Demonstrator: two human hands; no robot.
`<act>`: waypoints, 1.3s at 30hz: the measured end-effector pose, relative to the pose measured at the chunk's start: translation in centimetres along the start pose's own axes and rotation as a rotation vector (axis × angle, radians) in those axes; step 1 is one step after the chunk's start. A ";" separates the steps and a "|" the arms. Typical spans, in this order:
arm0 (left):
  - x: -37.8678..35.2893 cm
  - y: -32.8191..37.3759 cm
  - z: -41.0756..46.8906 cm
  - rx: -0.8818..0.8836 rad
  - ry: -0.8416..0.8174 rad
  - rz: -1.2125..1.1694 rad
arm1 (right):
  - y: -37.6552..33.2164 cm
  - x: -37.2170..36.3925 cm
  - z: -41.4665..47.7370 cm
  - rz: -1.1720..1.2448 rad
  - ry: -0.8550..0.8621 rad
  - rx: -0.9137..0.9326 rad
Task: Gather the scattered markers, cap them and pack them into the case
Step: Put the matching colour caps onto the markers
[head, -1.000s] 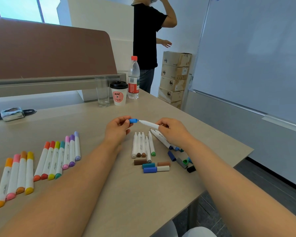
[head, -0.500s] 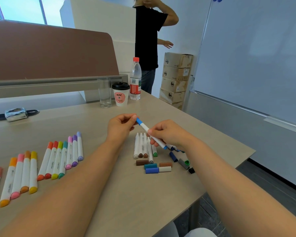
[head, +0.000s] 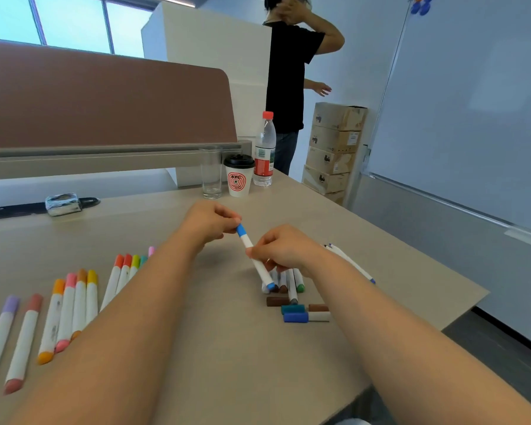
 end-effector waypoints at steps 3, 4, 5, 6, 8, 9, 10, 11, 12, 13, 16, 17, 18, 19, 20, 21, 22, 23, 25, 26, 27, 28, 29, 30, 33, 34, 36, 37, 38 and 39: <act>1.0 -0.7 0.2 0.019 -0.037 0.212 | -0.8 -1.8 0.9 -0.075 -0.037 -0.051; 1.3 -1.0 0.3 0.027 -0.046 0.275 | -1.1 -2.4 1.2 -0.115 -0.051 -0.069; 1.5 -1.4 0.4 0.036 -0.047 0.317 | -1.5 -3.0 1.7 -0.160 -0.063 -0.086; 1.8 -1.8 0.5 0.047 -0.041 0.337 | -1.8 -3.6 2.1 -0.217 -0.074 -0.107; 2.5 -2.4 0.7 0.062 -0.013 0.348 | -2.4 -4.7 3.0 -0.345 -0.097 -0.167; 2.8 -2.6 0.7 0.065 0.001 0.352 | -2.6 -5.1 3.3 -0.401 -0.103 -0.194; 2.9 -2.8 0.8 0.066 0.008 0.359 | -2.8 -5.4 3.6 -0.443 -0.094 -0.208; 3.0 -2.9 0.8 0.069 0.006 0.369 | -2.9 -5.5 3.9 -0.470 -0.073 -0.205; 2.9 -3.0 0.7 0.071 0.000 0.379 | -2.9 -5.4 4.0 -0.485 -0.049 -0.193; 2.7 -3.1 0.7 0.072 -0.008 0.387 | -2.9 -5.2 4.1 -0.485 -0.026 -0.177; 2.0 -3.0 0.6 0.056 -0.026 0.398 | -2.4 -3.1 3.8 -0.382 0.077 -0.092; 1.7 -2.9 0.5 0.042 -0.036 0.405 | -2.1 -2.1 3.4 -0.334 0.114 -0.066; 1.2 -2.7 0.4 0.025 -0.054 0.411 | -1.7 -0.9 3.0 -0.281 0.142 -0.049; 0.7 -2.4 0.3 0.006 -0.082 0.416 | -1.2 0.1 2.5 -0.227 0.151 -0.038; 0.1 -2.1 0.1 -0.012 -0.120 0.421 | -0.7 0.9 1.8 -0.193 0.133 -0.023; -0.5 -1.8 -0.1 -0.031 -0.163 0.431 | -0.1 1.4 1.1 -0.194 0.086 -0.005; -1.2 -1.5 -0.3 -0.049 -0.205 0.443 | 0.4 1.8 0.4 -0.228 0.025 0.009; -1.9 -1.3 -0.5 -0.066 -0.241 0.456 | 0.9 1.9 -0.1 -0.273 -0.035 0.016; -3.3 -1.0 -0.9 -0.100 -0.279 0.489 | 1.7 1.9 -1.0 -0.336 -0.108 0.022; -3.9 -0.9 -1.0 -0.118 -0.286 0.504 | 2.0 1.8 -1.3 -0.357 -0.120 0.027; -4.5 -0.8 -1.2 -0.140 -0.292 0.517 | 2.1 1.7 -1.6 -0.374 -0.124 0.035; -5.0 -0.9 -1.3 -0.165 -0.296 0.524 | 2.3 1.6 -1.8 -0.389 -0.127 0.044; -5.5 -0.9 -1.5 -0.193 -0.299 0.526 | 2.5 1.4 -2.0 -0.401 -0.131 0.054; -5.9 -0.8 -1.7 -0.223 -0.299 0.522 | 2.7 1.3 -2.2 -0.413 -0.134 0.066; -6.7 -0.3 -2.4 -0.338 -0.316 0.534 | 3.2 0.9 -2.6 -0.434 -0.111 0.087; -6.9 -0.1 -2.6 -0.365 -0.325 0.553 | 3.4 0.9 -2.7 -0.436 -0.095 0.088; -7.2 0.0 -2.7 -0.381 -0.340 0.593 | 3.6 0.9 -2.7 -0.450 -0.057 0.085; -7.3 0.0 -2.8 -0.375 -0.342 0.604 | 3.6 1.1 -2.7 -0.466 -0.036 0.083; -7.3 -0.1 -2.7 -0.362 -0.338 0.609 | 3.7 1.2 -2.6 -0.483 -0.015 0.080; -7.4 -0.2 -2.6 -0.347 -0.330 0.613 | 3.8 1.3 -2.6 -0.499 0.003 0.077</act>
Point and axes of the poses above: each hand's wrist, its own z-axis towards the middle knuckle, its own x-axis out of the back of the hand, y = z × x, the point moved 4 cm from there along z, towards the middle knuckle, and after that the axes turned 7 degrees about -x, right-handed, at the moved point
